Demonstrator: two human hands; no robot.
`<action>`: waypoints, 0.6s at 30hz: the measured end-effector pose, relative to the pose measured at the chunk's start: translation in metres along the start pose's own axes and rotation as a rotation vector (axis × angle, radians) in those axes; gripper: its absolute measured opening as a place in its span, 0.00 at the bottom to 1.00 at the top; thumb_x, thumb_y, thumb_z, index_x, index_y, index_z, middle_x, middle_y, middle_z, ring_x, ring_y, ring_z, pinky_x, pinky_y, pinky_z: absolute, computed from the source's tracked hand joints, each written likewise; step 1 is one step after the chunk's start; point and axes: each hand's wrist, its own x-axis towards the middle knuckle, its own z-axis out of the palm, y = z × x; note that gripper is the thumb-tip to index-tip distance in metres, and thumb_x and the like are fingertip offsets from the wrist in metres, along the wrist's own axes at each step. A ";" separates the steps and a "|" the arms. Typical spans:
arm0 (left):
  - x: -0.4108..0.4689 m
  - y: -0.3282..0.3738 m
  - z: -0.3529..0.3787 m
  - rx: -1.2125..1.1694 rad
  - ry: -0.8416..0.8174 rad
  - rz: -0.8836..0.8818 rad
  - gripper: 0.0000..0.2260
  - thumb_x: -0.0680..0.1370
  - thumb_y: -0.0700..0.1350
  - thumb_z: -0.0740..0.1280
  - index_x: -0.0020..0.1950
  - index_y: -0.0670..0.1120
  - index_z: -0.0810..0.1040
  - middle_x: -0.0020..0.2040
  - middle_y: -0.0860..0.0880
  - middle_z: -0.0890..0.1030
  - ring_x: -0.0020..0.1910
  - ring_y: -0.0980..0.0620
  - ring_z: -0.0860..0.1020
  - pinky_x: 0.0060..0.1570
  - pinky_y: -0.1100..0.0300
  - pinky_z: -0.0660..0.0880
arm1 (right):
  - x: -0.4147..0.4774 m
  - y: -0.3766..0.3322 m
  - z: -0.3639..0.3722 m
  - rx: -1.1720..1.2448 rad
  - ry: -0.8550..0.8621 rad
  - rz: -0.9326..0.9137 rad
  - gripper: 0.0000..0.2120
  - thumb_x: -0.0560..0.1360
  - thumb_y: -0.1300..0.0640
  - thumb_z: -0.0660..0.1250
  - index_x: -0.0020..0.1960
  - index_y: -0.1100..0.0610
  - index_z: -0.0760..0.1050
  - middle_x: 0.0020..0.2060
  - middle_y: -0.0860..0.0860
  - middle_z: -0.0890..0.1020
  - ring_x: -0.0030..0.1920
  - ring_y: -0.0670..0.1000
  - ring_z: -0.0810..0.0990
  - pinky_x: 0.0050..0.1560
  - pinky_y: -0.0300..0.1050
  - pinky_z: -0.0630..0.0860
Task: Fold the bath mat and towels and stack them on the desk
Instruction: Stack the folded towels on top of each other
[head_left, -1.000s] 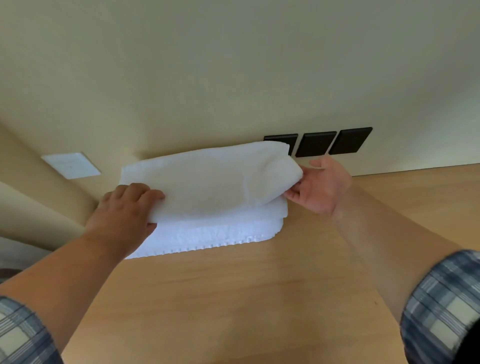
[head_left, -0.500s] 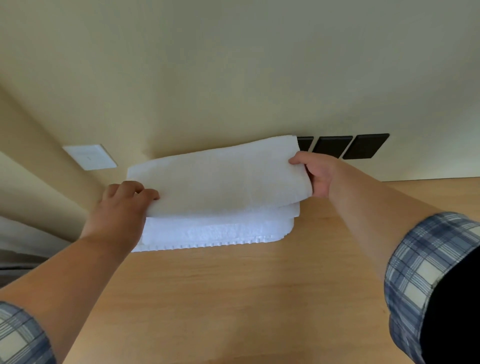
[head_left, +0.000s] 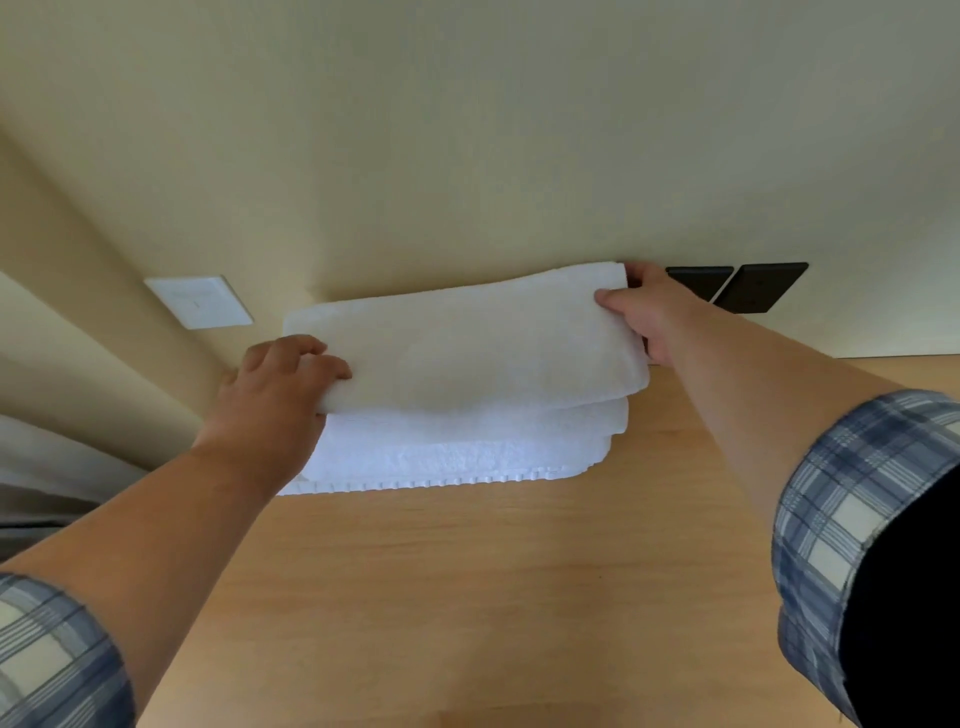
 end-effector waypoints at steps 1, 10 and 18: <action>0.000 -0.003 0.000 0.010 -0.036 -0.003 0.25 0.70 0.33 0.69 0.63 0.55 0.76 0.66 0.49 0.71 0.66 0.42 0.65 0.61 0.42 0.70 | 0.000 0.001 0.001 -0.020 -0.026 0.017 0.17 0.77 0.59 0.71 0.63 0.51 0.72 0.51 0.50 0.82 0.49 0.52 0.83 0.39 0.47 0.79; -0.014 -0.017 -0.003 -0.483 -0.009 -0.205 0.32 0.75 0.67 0.60 0.72 0.48 0.67 0.69 0.47 0.67 0.67 0.47 0.68 0.63 0.50 0.67 | 0.001 0.010 0.013 -0.059 -0.012 0.061 0.11 0.77 0.59 0.70 0.59 0.53 0.77 0.51 0.54 0.83 0.50 0.55 0.83 0.51 0.54 0.80; 0.053 -0.036 -0.001 -1.153 -0.365 -0.995 0.34 0.69 0.66 0.73 0.66 0.43 0.75 0.60 0.45 0.81 0.56 0.41 0.80 0.62 0.43 0.74 | 0.011 0.020 0.024 -0.171 0.224 0.010 0.20 0.76 0.45 0.69 0.66 0.49 0.74 0.58 0.52 0.80 0.56 0.58 0.79 0.60 0.56 0.75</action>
